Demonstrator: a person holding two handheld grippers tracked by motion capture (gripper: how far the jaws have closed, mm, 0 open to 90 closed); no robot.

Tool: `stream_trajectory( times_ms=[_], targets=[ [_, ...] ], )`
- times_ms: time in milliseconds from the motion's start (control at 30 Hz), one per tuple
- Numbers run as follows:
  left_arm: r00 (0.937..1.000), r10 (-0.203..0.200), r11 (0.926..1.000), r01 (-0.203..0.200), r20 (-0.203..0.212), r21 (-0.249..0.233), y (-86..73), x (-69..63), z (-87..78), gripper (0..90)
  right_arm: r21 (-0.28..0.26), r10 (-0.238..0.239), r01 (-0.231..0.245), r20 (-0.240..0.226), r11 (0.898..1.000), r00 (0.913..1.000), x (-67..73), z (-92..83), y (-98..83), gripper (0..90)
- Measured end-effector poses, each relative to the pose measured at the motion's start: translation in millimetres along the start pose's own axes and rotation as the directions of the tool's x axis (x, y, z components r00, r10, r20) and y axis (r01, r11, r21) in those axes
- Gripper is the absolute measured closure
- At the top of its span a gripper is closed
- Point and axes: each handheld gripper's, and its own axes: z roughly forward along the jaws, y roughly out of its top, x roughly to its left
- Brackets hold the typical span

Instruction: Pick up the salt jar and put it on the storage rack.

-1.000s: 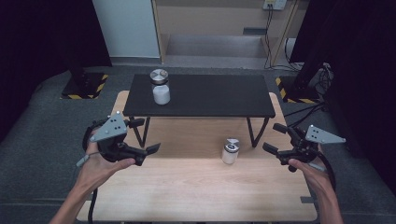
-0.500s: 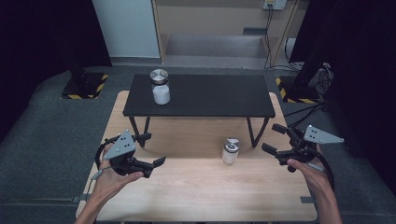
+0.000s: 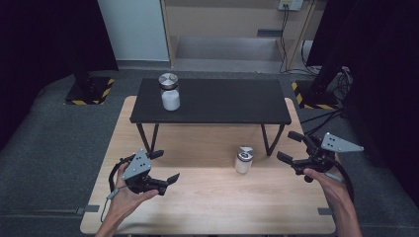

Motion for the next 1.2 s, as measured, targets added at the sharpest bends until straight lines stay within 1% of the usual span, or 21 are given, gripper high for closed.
stream_trajectory(
  times_ms=[133, 200, 267, 367, 500, 600, 700, 767, 933, 967, 1000, 1033, 1133, 1167, 1200],
  targets=[
    [0.9996, -0.024, 0.9995, 0.023, -0.017, -0.024, -14.7, -0.8, 2.7, 6.8, 0.003, 0.000, 0.000, 0.000, 1.000, 1.0000, -0.4, 0.5, -0.3, 8.0],
    [0.9991, -0.029, 0.9993, 0.029, -0.030, -0.024, -20.0, -2.2, 4.2, 7.0, 0.004, 0.002, -0.002, 0.000, 1.000, 1.0000, -0.5, 0.9, -0.6, 8.0],
    [0.9983, -0.045, 0.9986, 0.043, -0.037, -0.032, -26.8, -3.1, 5.5, 6.9, 0.007, 0.003, -0.003, 0.001, 1.000, 1.0000, -0.4, 1.3, -0.9, 8.0],
    [0.9974, -0.038, 0.9991, 0.036, -0.061, -0.023, -28.8, -6.1, 6.2, 6.6, 0.008, 0.004, -0.004, 0.002, 1.000, 1.0000, -0.5, 1.8, -1.4, 8.0],
    [0.9963, -0.045, 0.9983, 0.043, -0.073, -0.039, -31.8, -8.7, 5.9, 6.3, 0.014, 0.004, -0.004, -0.002, 1.000, 1.0000, -0.3, 3.8, -1.9, 8.0],
    [0.9955, -0.049, 0.9981, 0.046, -0.082, -0.040, -33.4, -10.8, 6.4, 6.3, 0.018, 0.004, -0.004, -0.004, 1.000, 1.0000, -0.3, 4.9, -1.9, 8.0],
    [0.9945, -0.073, 0.9962, 0.069, -0.076, -0.053, -37.1, -9.7, 6.6, 6.4, 0.019, 0.004, -0.004, -0.004, 1.000, 1.0000, -0.3, 4.9, -2.1, 8.0],
    [0.9935, -0.081, 0.9951, 0.076, -0.080, -0.063, -38.8, -9.7, 6.1, 6.3, 0.018, 0.004, -0.004, -0.004, 1.000, 1.0000, -0.5, 4.8, -2.1, 8.0],
    [0.9929, -0.077, 0.9923, 0.067, -0.091, -0.104, -43.7, -11.7, 3.9, 6.6, 0.016, 0.004, -0.004, -0.003, 1.000, 1.0000, -1.2, 4.8, -2.4, 8.0],
    [0.9928, -0.064, 0.9914, 0.052, -0.101, -0.120, -45.6, -14.2, 2.8, 6.7, 0.017, 0.006, -0.006, -0.003, 1.000, 1.0000, -1.5, 4.9, -2.6, 8.0],
    [0.9928, -0.064, 0.9914, 0.052, -0.101, -0.120, -45.6, -14.2, 2.8, 6.7, 0.017, 0.006, -0.006, -0.003, 1.000, 1.0000, -1.5, 4.9, -2.6, 8.0],
    [0.9926, -0.049, 0.9901, 0.033, -0.111, -0.136, -47.5, -16.5, 1.8, 6.7, 0.019, 0.004, -0.004, -0.003, 1.000, 1.0000, -1.6, 5.2, -2.4, 8.0],
    [0.9921, -0.045, 0.9890, 0.028, -0.117, -0.145, -48.7, -17.8, 1.4, 6.5, 0.016, 0.004, -0.004, -0.002, 1.000, 1.0000, -1.2, 5.3, -2.0, 8.0],
    [0.9915, -0.053, 0.9873, 0.034, -0.119, -0.155, -50.3, -17.6, 0.9, 6.6, 0.016, 0.003, -0.003, -0.002, 1.000, 1.0000, -1.0, 5.2, -1.7, 8.0],
    [0.9915, -0.053, 0.9873, 0.034, -0.119, -0.155, -50.3, -17.6, 0.9, 6.6, 0.016, 0.003, -0.003, -0.002, 1.000, 1.0000, -1.0, 5.2, -1.7, 8.0]
  ],
)
